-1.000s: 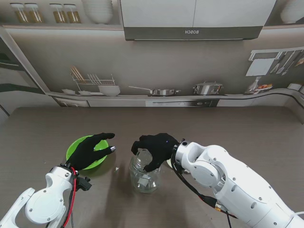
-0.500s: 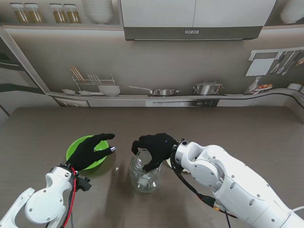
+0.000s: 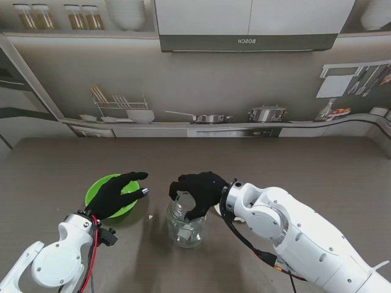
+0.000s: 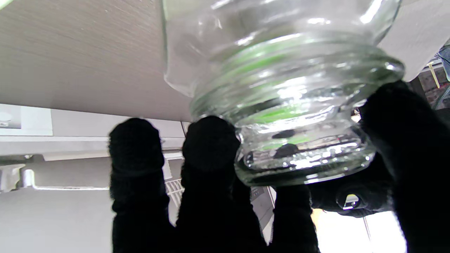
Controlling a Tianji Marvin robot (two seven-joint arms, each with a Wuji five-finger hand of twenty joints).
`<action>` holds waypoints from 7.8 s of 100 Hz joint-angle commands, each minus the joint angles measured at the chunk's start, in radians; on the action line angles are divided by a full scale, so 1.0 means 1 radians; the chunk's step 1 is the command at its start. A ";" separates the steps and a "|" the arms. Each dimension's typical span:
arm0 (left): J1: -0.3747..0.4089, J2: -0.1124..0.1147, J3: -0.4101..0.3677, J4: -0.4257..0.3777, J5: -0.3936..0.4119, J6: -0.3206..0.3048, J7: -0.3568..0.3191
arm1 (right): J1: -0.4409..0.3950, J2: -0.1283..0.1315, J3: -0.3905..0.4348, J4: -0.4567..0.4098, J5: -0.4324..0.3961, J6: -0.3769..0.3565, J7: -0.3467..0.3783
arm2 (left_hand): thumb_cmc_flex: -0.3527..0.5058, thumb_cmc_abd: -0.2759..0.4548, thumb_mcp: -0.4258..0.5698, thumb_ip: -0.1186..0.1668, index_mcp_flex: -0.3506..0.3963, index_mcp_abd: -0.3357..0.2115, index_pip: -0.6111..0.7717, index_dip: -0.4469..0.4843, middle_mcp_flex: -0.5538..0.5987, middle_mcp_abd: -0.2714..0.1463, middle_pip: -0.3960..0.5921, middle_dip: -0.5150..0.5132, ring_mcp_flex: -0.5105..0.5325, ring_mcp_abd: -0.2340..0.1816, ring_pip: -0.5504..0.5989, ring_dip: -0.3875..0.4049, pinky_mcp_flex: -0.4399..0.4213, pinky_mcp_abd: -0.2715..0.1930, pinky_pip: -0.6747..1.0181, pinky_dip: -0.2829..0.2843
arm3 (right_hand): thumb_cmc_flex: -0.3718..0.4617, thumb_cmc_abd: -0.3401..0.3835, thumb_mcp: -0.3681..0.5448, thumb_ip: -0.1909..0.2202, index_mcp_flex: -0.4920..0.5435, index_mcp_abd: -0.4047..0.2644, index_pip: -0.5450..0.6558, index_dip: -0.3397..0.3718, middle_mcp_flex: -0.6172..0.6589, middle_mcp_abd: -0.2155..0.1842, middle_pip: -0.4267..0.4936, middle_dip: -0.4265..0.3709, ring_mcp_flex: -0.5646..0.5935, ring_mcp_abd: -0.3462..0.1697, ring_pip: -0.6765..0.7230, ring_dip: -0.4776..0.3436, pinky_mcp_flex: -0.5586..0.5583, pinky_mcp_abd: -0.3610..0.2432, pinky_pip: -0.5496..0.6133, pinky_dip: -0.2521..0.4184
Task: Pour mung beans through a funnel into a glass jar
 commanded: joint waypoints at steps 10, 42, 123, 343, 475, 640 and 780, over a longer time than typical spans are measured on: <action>0.005 0.002 -0.004 -0.011 0.017 0.005 -0.025 | -0.040 0.012 -0.035 0.062 0.007 -0.020 0.048 | 0.007 0.035 -0.021 0.022 -0.006 -0.027 -0.010 -0.002 0.010 -0.012 0.002 0.009 -0.013 -0.008 -0.010 -0.006 -0.017 -0.032 -0.022 0.012 | 0.223 0.052 0.191 0.026 0.177 -0.006 0.292 -0.037 0.308 -0.213 0.114 -0.002 0.088 -0.029 -0.025 0.017 0.040 0.008 0.055 -0.021; 0.006 0.002 -0.003 -0.014 0.015 0.008 -0.027 | -0.030 0.013 -0.046 0.074 0.033 -0.036 0.063 | 0.009 0.035 -0.023 0.023 -0.008 -0.027 -0.011 -0.002 0.009 -0.011 0.001 0.009 -0.014 -0.008 -0.010 -0.006 -0.017 -0.032 -0.022 0.012 | 0.287 0.155 0.112 -0.037 0.059 0.104 0.407 -0.062 0.310 -0.203 0.177 0.089 0.126 -0.065 0.005 0.040 0.085 -0.015 0.066 -0.035; 0.010 0.001 -0.007 -0.018 0.012 0.015 -0.027 | -0.018 -0.014 -0.034 0.070 0.113 -0.042 0.013 | 0.011 0.039 -0.027 0.024 -0.007 -0.026 -0.011 -0.002 0.008 -0.008 0.001 0.009 -0.013 -0.006 -0.010 -0.005 -0.017 -0.032 -0.022 0.013 | 0.333 0.146 0.154 -0.056 -0.006 0.188 0.464 -0.051 0.268 -0.177 0.239 0.126 0.151 -0.137 0.110 0.091 0.193 -0.063 0.077 -0.055; 0.007 0.002 -0.005 -0.012 0.015 0.021 -0.027 | -0.104 -0.036 0.124 -0.075 0.258 0.097 0.006 | 0.017 0.042 -0.028 0.024 -0.004 -0.025 -0.010 -0.002 0.009 -0.011 0.002 0.009 -0.013 -0.007 -0.010 -0.005 -0.016 -0.032 -0.022 0.014 | 0.336 0.131 0.171 -0.060 0.015 0.207 0.470 -0.077 0.287 -0.168 0.229 0.117 0.150 -0.139 0.136 0.123 0.222 -0.057 0.073 -0.075; -0.009 0.003 0.014 -0.002 0.015 0.047 -0.036 | -0.259 0.009 0.533 -0.140 0.138 0.308 0.161 | 0.021 0.049 -0.025 0.024 -0.002 -0.027 -0.009 -0.002 0.008 -0.010 0.001 0.009 -0.014 -0.006 -0.010 -0.005 -0.017 -0.035 -0.021 0.015 | 0.347 0.130 0.165 -0.056 0.020 0.213 0.469 -0.082 0.290 -0.157 0.227 0.116 0.150 -0.125 0.142 0.127 0.218 -0.037 0.072 -0.075; -0.019 0.004 0.026 0.006 0.022 0.052 -0.040 | -0.297 0.017 0.609 0.195 -0.064 0.293 0.008 | 0.026 0.055 -0.027 0.025 -0.003 -0.026 -0.009 -0.002 0.009 -0.010 0.001 0.010 -0.015 -0.004 -0.011 -0.005 -0.017 -0.036 -0.021 0.017 | 0.343 0.127 0.170 -0.058 0.022 0.213 0.468 -0.082 0.285 -0.157 0.229 0.121 0.149 -0.109 0.142 0.121 0.210 -0.027 0.067 -0.073; -0.019 0.005 0.028 0.005 0.019 0.061 -0.045 | -0.312 0.027 0.565 0.302 -0.190 0.255 -0.111 | 0.028 0.057 -0.028 0.025 -0.004 -0.028 -0.010 -0.002 0.009 -0.009 0.001 0.010 -0.016 -0.006 -0.010 -0.004 -0.017 -0.037 -0.020 0.018 | 0.155 0.138 0.115 0.058 0.039 0.033 0.122 -0.060 -0.047 -0.147 0.059 -0.144 -0.079 0.024 -0.236 -0.055 -0.068 0.033 -0.054 -0.064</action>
